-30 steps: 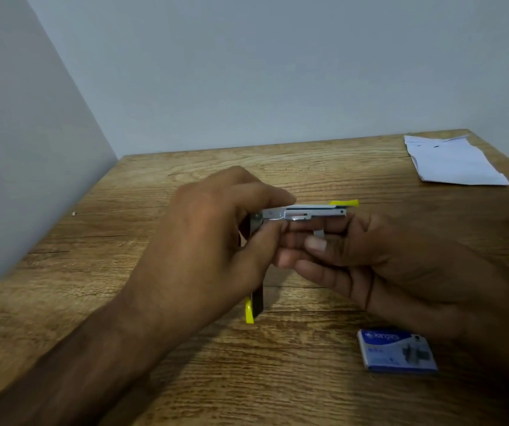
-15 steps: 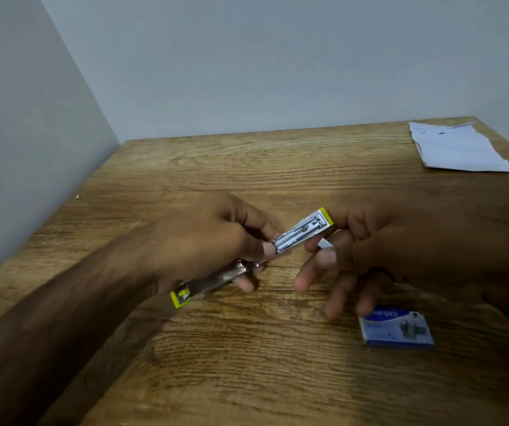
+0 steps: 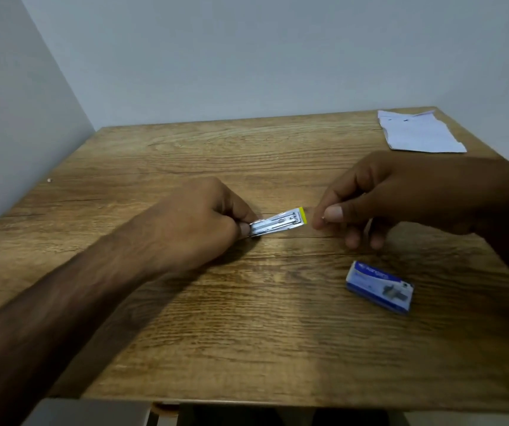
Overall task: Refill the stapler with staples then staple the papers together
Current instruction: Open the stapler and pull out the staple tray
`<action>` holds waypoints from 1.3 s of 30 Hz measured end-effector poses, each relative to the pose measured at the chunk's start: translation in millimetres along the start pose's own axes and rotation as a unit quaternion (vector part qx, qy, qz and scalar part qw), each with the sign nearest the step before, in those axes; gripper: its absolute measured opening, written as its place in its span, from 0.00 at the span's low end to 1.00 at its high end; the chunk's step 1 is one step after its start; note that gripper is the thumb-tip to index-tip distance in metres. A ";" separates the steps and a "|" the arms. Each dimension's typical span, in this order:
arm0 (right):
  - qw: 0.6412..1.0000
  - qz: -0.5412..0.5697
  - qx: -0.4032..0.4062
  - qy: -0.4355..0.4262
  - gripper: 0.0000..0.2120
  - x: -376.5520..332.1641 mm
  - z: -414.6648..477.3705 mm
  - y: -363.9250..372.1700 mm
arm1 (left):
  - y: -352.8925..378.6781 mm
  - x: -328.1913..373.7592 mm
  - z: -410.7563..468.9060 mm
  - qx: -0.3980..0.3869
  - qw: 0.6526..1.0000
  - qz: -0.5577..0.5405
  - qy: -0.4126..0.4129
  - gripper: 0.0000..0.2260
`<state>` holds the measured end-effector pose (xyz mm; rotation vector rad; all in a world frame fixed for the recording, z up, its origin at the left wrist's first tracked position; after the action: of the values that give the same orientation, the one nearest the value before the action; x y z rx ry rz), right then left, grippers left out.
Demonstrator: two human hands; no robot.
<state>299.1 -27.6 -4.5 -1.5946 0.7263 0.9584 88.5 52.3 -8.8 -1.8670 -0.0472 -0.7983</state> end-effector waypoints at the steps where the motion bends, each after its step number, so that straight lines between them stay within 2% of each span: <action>1: 1.000 -0.008 0.023 -0.008 0.08 -0.1 -5.5 -3.3 | 0.1 0.1 -1.9 0.017 1.000 0.017 0.006 0.12; 6: 0.995 -0.006 0.096 -0.026 0.08 7.7 -54.9 -15.1 | 6.3 4.3 -9.8 0.078 0.993 0.080 0.041 0.11; 9: 0.995 0.004 0.096 -0.011 0.07 13.6 -89.1 -18.8 | 7.6 3.1 -9.1 0.093 0.990 0.087 0.052 0.11; 13: 0.996 -0.027 0.090 0.005 0.14 19.1 -127.6 -18.0 | 9.4 -2.6 -7.5 0.115 0.986 0.096 0.077 0.12; 16: 0.994 -0.035 0.104 0.016 0.15 25.0 -145.5 -16.7 | 9.8 -4.7 -6.1 0.122 0.983 0.102 0.094 0.14; 20: 0.992 -0.036 0.122 0.025 0.12 28.5 -155.4 -13.1 | 9.2 0.0 -9.9 0.128 0.979 0.132 0.093 0.19; 24: 0.989 -0.042 0.134 0.051 0.03 32.2 -158.0 -12.8 | 8.5 8.4 -19.5 0.126 0.979 0.130 0.094 0.16; 30: 0.980 -0.115 0.156 0.042 0.02 32.3 -158.4 -15.8 | 8.1 11.0 -20.2 0.123 0.983 0.100 0.097 0.12; 35: 0.980 -0.127 0.154 0.005 0.04 33.9 -165.7 -17.2 | 7.0 4.5 -17.1 0.140 0.980 0.114 0.088 0.16; 39: 0.975 -0.142 0.171 -0.011 0.06 37.3 -167.7 -16.8 | 6.3 -2.2 -8.9 0.135 0.978 0.126 0.097 0.14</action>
<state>366.9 -186.1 -14.1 -1.3365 0.5919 0.6039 84.8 42.7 -13.1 -1.4972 0.1917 -0.7525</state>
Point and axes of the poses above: each hand's wrist, its own z-axis towards the middle knuckle, its own y-axis out of the palm, x = y × z, the point moved 4 cm from there along z, towards the middle knuckle, and after that the axes turned 13 degrees about -y, right-handed, at the moved point
